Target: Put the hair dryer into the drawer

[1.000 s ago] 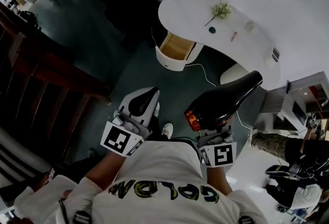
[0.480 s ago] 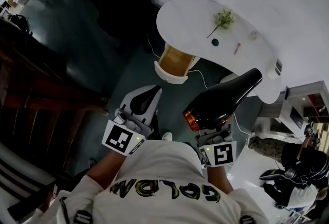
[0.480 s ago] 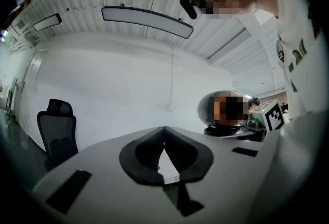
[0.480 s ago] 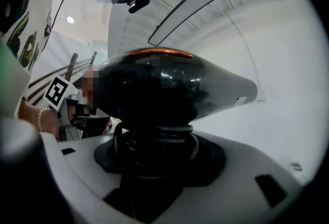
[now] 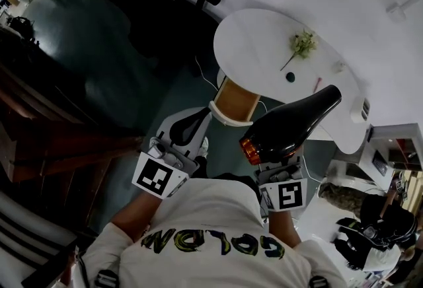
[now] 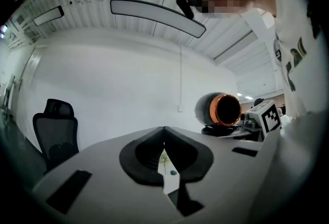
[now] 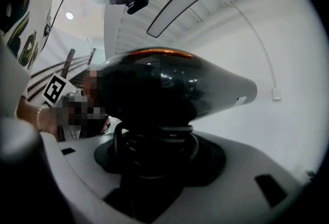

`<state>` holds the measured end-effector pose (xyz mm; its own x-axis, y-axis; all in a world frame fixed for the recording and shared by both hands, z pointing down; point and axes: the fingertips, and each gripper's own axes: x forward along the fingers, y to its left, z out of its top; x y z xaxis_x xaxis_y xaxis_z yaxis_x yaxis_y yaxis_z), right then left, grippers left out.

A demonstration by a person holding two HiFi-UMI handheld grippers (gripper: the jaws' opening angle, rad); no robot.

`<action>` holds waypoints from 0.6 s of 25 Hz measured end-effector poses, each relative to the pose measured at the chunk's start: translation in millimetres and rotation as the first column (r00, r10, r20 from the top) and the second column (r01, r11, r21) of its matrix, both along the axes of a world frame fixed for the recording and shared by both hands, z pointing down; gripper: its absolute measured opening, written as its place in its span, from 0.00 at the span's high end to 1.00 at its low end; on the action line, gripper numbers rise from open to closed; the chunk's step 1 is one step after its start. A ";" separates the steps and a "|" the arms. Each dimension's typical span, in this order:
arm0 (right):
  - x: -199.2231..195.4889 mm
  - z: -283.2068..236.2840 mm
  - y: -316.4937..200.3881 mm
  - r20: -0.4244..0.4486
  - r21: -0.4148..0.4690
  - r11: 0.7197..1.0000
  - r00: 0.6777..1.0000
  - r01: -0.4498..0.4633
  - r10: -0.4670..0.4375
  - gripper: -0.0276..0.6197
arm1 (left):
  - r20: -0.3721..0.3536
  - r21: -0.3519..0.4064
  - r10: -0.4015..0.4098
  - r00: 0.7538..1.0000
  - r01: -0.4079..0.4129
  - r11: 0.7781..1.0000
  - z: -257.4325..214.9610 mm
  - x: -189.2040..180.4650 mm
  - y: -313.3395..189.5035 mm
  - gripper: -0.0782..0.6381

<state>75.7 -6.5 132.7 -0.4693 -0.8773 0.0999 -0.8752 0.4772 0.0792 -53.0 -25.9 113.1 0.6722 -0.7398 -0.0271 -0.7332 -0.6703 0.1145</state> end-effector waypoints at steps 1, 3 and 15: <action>-1.5 0.3 -10.8 0.003 -0.004 1.000 1.000 -0.001 0.001 0.55 | 0.002 -0.005 0.002 1.000 -0.002 1.000 0.4 -1.5 -11.2 0.87; -5.0 2.6 -23.3 0.003 -0.002 1.000 1.000 0.000 0.000 0.55 | 0.002 -0.008 0.006 1.000 -0.005 1.000 3.2 -4.7 -24.5 0.87; 18.3 25.7 -63.6 -0.035 -0.067 0.997 0.998 0.045 -0.048 0.55 | 0.004 -0.061 0.025 1.000 -0.024 0.998 21.9 21.8 -73.7 0.87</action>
<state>94.0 -70.1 158.4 -0.5043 -0.8456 0.1748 -0.8491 0.5225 0.0779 -31.1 -99.6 135.0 0.6901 -0.7234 0.0212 -0.7173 -0.6799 0.1524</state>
